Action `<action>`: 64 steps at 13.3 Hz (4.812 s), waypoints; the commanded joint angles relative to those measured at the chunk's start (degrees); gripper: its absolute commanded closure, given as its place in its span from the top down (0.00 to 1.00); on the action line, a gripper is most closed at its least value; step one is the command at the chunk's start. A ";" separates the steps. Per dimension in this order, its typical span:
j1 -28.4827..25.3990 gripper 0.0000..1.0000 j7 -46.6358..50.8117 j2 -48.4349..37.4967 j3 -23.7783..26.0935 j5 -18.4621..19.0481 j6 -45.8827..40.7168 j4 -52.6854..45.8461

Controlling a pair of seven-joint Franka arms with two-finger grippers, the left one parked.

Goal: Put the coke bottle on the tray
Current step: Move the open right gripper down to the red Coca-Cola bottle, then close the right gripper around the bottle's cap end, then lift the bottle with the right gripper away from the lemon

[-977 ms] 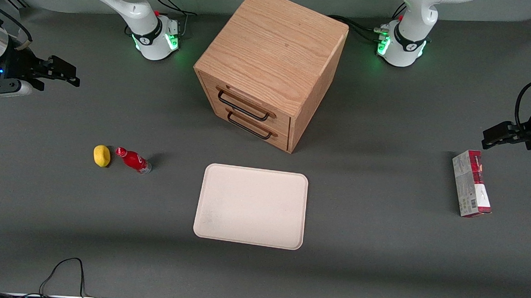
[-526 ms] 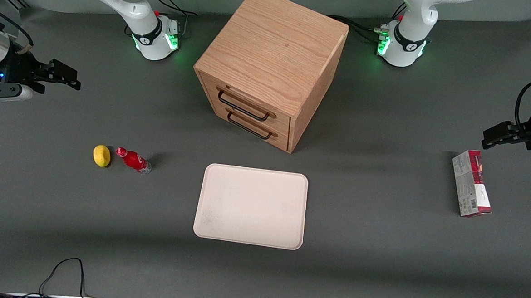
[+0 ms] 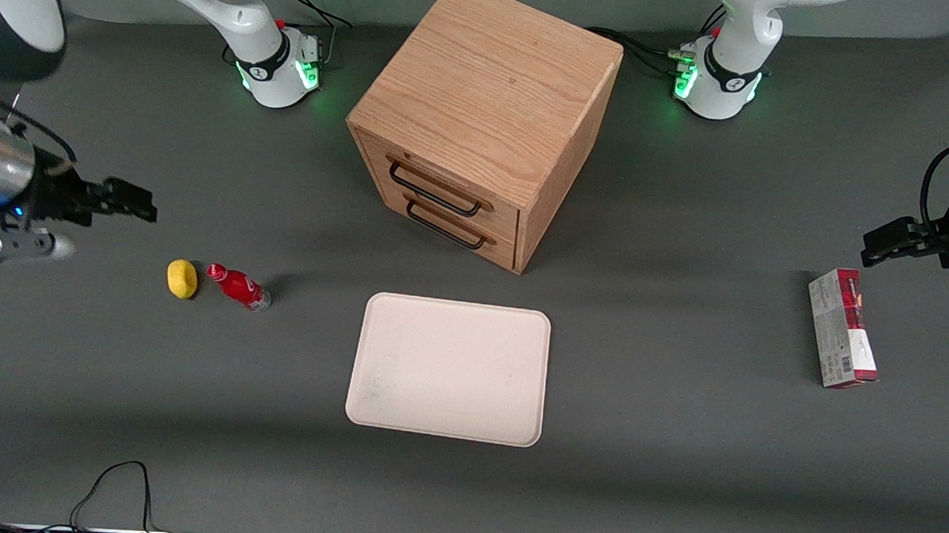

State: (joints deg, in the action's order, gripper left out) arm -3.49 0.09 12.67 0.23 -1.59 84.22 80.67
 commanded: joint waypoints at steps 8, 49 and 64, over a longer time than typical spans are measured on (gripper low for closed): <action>-0.02 1.00 0.78 5.08 0.21 -0.35 -1.44 -1.41; -1.52 0.00 -0.18 -1.78 -0.06 3.61 13.49 17.91; -1.60 0.00 3.22 8.83 0.65 3.44 -17.60 -18.67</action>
State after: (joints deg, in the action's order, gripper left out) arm -4.82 0.35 16.10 0.32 1.98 68.45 69.40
